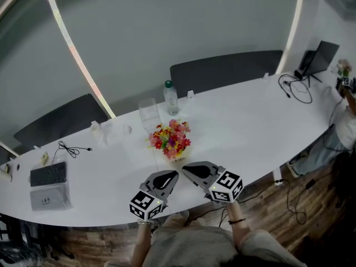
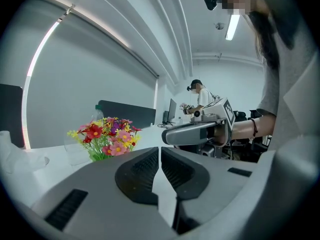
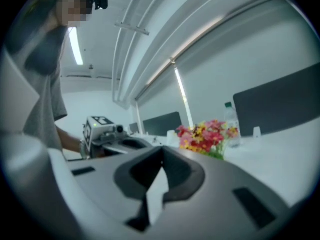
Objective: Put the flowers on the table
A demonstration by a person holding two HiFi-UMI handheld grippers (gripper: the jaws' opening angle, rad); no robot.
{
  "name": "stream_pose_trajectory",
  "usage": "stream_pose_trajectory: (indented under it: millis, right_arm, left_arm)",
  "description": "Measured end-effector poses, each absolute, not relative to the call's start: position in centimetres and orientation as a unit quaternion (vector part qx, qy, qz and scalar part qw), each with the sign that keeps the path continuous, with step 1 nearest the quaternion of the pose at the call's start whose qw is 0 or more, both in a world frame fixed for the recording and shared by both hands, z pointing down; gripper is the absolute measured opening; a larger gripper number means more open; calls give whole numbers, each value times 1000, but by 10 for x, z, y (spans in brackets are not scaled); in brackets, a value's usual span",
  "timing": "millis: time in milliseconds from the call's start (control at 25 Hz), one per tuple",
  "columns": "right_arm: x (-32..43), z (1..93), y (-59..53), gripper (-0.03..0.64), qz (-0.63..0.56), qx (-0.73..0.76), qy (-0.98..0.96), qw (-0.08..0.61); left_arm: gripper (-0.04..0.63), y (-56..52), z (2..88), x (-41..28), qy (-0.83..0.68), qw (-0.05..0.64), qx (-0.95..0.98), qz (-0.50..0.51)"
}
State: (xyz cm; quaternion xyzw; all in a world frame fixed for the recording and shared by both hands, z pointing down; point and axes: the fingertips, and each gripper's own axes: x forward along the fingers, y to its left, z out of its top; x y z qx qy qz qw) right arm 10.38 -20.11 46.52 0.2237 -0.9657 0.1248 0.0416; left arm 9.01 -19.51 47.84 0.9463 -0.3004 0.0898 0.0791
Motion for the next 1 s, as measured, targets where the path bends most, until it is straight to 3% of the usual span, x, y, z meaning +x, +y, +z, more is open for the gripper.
stream_pose_trajectory:
  millis: [1000]
  right_arm:
    - [111,458,-190,25,111,216,-969,38]
  left_arm:
    - [31,-188,468,98,-298,64,949,82]
